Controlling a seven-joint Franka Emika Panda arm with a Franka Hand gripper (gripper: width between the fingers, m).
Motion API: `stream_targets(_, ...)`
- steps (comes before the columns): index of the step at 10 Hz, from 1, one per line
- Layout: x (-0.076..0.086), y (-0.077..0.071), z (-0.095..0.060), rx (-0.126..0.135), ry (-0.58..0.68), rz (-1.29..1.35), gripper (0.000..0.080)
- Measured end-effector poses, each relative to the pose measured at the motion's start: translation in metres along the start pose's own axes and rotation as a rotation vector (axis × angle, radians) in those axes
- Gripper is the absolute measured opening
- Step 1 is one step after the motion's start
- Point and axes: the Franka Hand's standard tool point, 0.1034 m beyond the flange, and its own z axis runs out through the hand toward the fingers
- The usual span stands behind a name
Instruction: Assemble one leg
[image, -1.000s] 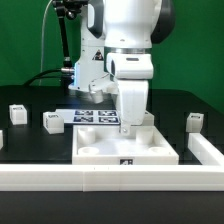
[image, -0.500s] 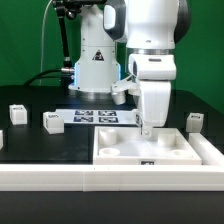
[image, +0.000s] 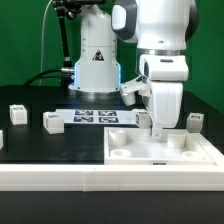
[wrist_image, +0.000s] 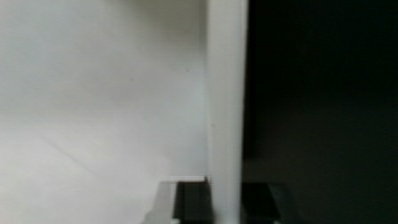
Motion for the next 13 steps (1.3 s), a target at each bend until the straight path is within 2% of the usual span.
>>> stream_targets(1, 0.000, 0.000, 0.000, 0.000, 0.000, 0.000, 0.0165)
stream_targets(3, 0.000, 0.000, 0.000, 0.000, 0.000, 0.001, 0.0441)
stream_targets(4, 0.000, 0.000, 0.000, 0.000, 0.000, 0.001, 0.0441)
stream_targets(5, 0.000, 0.000, 0.000, 0.000, 0.000, 0.001, 0.0603)
stream_targets(6, -0.001, 0.000, 0.000, 0.000, 0.000, 0.001, 0.0635)
stream_targets(10, -0.001, 0.000, -0.001, -0.001, 0.000, 0.002, 0.0648)
stream_targets(11, 0.001, -0.001, -0.009, -0.005, -0.004, 0.027, 0.0648)
stream_targets(13, 0.010, -0.009, -0.041, -0.034, -0.010, 0.107, 0.0648)
